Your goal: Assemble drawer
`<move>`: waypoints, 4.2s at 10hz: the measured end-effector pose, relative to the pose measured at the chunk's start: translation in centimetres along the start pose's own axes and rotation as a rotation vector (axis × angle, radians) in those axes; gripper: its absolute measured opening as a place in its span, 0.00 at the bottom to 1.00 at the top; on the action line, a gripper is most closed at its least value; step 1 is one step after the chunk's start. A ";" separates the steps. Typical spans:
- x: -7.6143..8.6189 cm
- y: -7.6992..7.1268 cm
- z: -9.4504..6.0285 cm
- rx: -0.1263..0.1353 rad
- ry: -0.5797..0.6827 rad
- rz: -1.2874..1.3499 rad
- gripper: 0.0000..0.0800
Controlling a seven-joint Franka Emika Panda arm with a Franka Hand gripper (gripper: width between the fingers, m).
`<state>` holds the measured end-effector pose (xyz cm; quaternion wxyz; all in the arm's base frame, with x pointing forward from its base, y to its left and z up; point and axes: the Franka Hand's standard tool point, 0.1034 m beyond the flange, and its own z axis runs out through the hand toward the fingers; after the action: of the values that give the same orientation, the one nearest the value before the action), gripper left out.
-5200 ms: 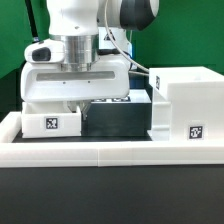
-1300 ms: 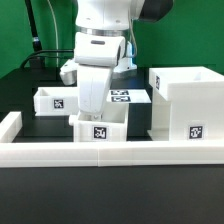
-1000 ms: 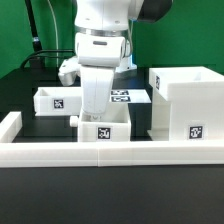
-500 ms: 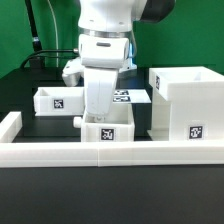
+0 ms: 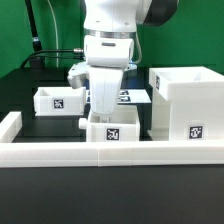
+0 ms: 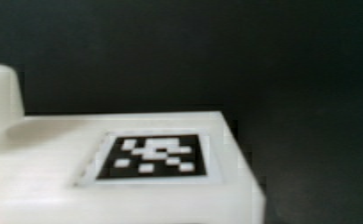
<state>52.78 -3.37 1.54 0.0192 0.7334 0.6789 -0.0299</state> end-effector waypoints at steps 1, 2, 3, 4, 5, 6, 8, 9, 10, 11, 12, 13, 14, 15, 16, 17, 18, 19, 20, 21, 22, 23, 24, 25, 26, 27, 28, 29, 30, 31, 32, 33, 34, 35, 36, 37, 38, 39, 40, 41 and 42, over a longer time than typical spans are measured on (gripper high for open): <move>-0.1 0.0 0.0 0.000 0.000 0.002 0.05; -0.2 0.0 0.0 0.001 0.000 0.004 0.05; -0.2 0.0 0.0 0.001 0.000 0.004 0.05; 0.1 0.1 0.1 0.003 0.001 0.000 0.05; 0.3 0.5 0.0 0.000 0.002 -0.003 0.05; 0.3 0.7 0.0 -0.004 0.003 -0.004 0.05; 0.2 0.6 0.1 -0.003 0.002 -0.001 0.05; 0.2 0.6 0.1 -0.011 0.004 -0.001 0.05; 0.6 0.6 0.2 -0.034 0.008 -0.003 0.05; 1.1 0.4 0.3 -0.019 0.010 -0.004 0.05; 1.3 0.6 0.2 -0.013 0.011 -0.008 0.05; 1.0 0.6 0.3 -0.014 0.010 -0.002 0.05; 1.1 0.5 0.4 -0.012 0.011 -0.001 0.05; 1.4 0.4 0.5 -0.009 0.013 -0.007 0.05; 2.2 0.5 0.5 -0.010 0.019 -0.019 0.05; 2.6 0.5 0.4 -0.010 0.021 -0.024 0.05; 2.6 0.6 0.4 -0.010 0.022 -0.023 0.05; 2.5 0.5 0.4 -0.009 0.021 -0.019 0.05; 2.4 0.5 0.4 -0.009 0.021 -0.017 0.05; 2.5 0.5 0.4 -0.009 0.022 -0.017 0.05; 2.6 0.4 0.5 -0.008 0.023 -0.019 0.05; 2.6 0.4 0.4 -0.007 0.022 -0.011 0.05; 2.6 0.4 0.4 -0.001 0.021 -0.005 0.05; 2.7 0.5 0.3 0.004 0.015 -0.014 0.05; 2.6 0.5 0.3 0.001 0.012 -0.020 0.05; 2.5 0.5 0.3 0.001 0.012 -0.017 0.05; 2.5 0.5 0.4 0.002 0.012 -0.016 0.05; 2.4 0.5 0.4 0.005 0.012 -0.022 0.05; 2.3 0.3 0.5 0.015 0.010 -0.033 0.05; 2.3 0.3 0.3 0.019 0.005 -0.037 0.05; 2.2 0.3 0.2 0.017 0.005 -0.023 0.05; 2.2 0.2 0.4 0.020 0.005 -0.023 0.05; 2.2 0.2 0.4 0.020 0.004 -0.022 0.05; 2.2 0.2 0.3 0.024 0.004 -0.023 0.05; 2.2 0.4 0.1 0.026 0.003 -0.023 0.05; 2.1 0.4 0.2 0.026 0.003 -0.022 0.05; 2.1 0.3 0.3 0.027 0.003 -0.021 0.05; 2.2 0.4 0.2 0.016 0.005 -0.023 0.05; 2.3 0.5 0.3 -0.001 0.008 -0.024 0.05; 2.2 0.5 0.3 0.002 0.007 -0.022 0.05; 2.2 0.4 0.3 0.002 0.007 -0.022 0.05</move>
Offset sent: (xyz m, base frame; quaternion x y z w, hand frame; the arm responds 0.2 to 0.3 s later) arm 0.0128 0.0156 -0.0045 0.0055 0.0190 -0.0125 0.9997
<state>53.39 -1.26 1.07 0.0157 0.7260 0.6870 -0.0281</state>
